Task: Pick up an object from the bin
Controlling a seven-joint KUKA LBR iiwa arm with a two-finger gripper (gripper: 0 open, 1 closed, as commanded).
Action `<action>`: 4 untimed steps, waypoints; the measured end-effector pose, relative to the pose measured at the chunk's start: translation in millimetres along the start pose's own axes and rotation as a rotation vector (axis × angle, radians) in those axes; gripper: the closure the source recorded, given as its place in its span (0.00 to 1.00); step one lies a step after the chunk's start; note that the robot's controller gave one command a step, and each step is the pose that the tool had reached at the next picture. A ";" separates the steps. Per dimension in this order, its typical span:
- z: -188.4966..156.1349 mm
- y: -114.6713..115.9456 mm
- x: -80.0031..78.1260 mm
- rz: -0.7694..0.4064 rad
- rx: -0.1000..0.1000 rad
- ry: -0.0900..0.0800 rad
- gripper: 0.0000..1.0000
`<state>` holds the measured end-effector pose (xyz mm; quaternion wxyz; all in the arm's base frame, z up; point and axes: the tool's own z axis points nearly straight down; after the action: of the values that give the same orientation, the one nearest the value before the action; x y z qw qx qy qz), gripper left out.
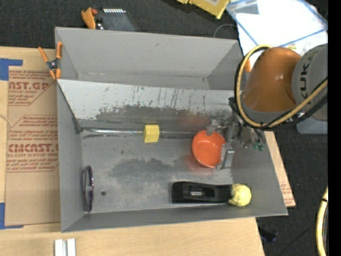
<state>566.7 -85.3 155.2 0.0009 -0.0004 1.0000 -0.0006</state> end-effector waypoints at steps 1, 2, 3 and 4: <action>0.0 0.0 0.0 0.000 0.000 0.000 0.00; 9.6 55.2 -8.2 0.046 0.000 -0.002 0.00; 69.1 68.5 10.5 0.035 0.000 -0.006 0.00; 31.9 113.9 -11.3 0.045 -0.004 -0.012 0.00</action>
Offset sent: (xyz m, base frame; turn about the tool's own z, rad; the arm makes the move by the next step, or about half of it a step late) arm 0.0108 0.0788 -0.0134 0.0563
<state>577.9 28.6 123.2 0.0069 0.0220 0.9997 0.0016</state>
